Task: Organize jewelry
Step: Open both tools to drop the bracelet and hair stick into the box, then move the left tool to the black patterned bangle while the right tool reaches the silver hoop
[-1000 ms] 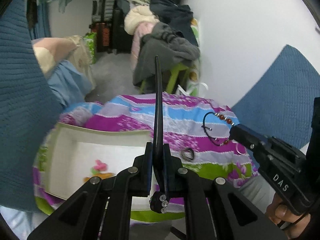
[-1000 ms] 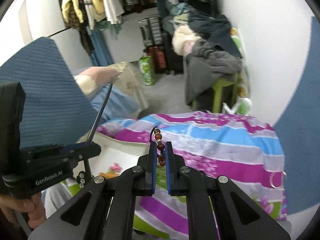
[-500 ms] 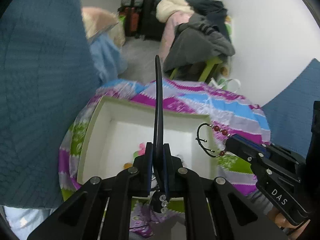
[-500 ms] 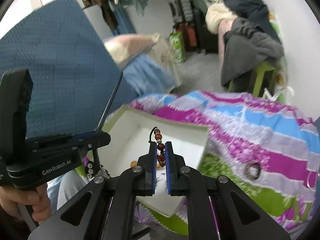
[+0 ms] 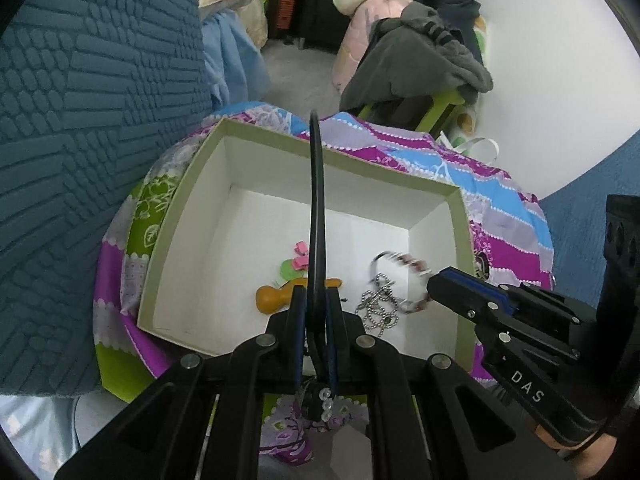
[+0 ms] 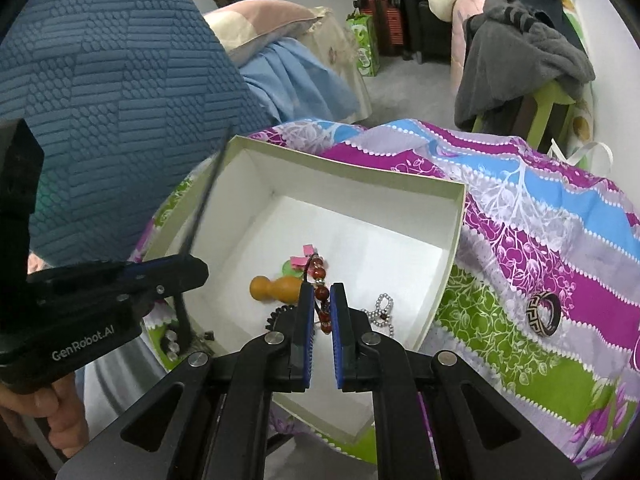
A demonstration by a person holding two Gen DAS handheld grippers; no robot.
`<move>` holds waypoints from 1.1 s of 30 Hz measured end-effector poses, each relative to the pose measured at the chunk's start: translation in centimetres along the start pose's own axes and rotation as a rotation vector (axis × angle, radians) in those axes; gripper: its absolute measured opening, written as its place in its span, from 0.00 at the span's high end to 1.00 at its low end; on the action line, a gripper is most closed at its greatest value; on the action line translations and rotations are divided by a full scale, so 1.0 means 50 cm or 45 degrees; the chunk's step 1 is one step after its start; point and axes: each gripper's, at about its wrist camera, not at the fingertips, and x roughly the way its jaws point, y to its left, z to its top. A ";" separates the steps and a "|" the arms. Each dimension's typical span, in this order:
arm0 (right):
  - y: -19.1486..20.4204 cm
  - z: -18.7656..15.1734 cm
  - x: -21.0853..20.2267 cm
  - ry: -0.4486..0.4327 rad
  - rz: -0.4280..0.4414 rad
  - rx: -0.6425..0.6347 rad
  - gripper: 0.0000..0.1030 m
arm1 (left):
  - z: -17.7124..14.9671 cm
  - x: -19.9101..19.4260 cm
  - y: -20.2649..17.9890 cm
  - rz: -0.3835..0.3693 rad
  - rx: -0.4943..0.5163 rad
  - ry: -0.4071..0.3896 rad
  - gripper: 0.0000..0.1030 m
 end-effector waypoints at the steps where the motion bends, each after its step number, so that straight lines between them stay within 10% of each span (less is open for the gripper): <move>1: -0.003 0.001 -0.005 -0.004 0.004 0.003 0.90 | 0.002 -0.002 -0.001 0.002 0.003 -0.006 0.93; 4: -0.010 0.007 -0.020 -0.025 0.028 0.005 0.68 | 0.009 -0.016 -0.010 -0.008 0.016 -0.038 0.91; 11: -0.033 0.020 -0.104 -0.145 0.047 -0.001 0.67 | 0.028 -0.043 -0.052 -0.017 0.014 -0.084 0.90; 15: -0.057 0.022 -0.159 -0.224 0.034 0.004 0.67 | 0.039 -0.057 -0.097 -0.039 0.033 -0.116 0.69; 33: -0.287 -0.021 -0.352 -0.452 -0.241 0.109 0.67 | 0.061 -0.057 -0.375 -0.232 0.196 -0.222 0.69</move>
